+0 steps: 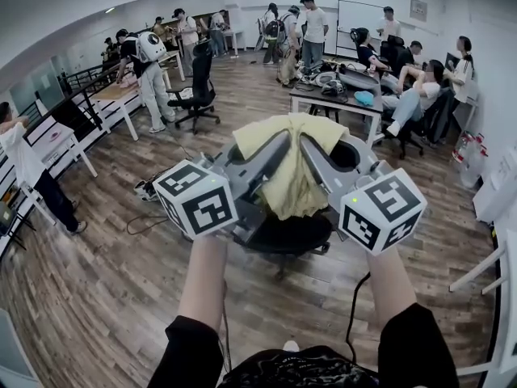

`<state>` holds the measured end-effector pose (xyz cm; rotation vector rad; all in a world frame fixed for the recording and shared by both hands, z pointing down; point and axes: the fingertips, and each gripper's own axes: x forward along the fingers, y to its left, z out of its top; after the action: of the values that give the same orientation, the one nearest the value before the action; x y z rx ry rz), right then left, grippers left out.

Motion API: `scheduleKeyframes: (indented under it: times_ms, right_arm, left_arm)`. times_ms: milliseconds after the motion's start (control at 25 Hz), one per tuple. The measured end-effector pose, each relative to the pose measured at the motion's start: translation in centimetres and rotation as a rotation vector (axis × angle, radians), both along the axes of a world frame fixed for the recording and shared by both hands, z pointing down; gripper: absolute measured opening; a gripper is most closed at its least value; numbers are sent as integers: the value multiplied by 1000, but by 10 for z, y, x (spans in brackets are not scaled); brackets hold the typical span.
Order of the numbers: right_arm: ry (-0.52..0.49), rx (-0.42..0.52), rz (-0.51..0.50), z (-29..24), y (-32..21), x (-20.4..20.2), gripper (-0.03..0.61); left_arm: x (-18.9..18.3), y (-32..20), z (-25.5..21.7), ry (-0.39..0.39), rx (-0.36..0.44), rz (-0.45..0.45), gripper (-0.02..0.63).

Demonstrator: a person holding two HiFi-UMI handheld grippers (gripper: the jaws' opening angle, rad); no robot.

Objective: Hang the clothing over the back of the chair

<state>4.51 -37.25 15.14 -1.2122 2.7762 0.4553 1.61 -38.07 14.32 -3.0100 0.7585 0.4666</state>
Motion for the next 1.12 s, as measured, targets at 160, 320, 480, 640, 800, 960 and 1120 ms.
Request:
scheduleKeyframes:
  times_ms: [160,320,480,640,800,960,1120]
  right_arm:
    - [6,-41,-5,8,-24,3,34]
    - [18,-62,-14,17,-38,5,33]
    - [8,-76,-19,24,-49,6,34]
    - [1,-106,-32,32,-65,5,34]
    - [0,-156,-52,46,-74,4,34]
    - [16,-217,-59,61,-78,3,34]
    - [68,-307,-64,73,-81,2,32]
  left_arm:
    - [4,-23,7,3,-22,-3,49]
    - [6,-38,16,1,-36,-1,49]
    - [7,-49,22,9,-48,3,49]
    - [5,-65,31,12,-77,-2,49]
    - [4,-75,45,16,-120,-8,49]
    - [2,-79,59,7,-173,11,49]
    - [4,-83,72,3,-257,51,49]
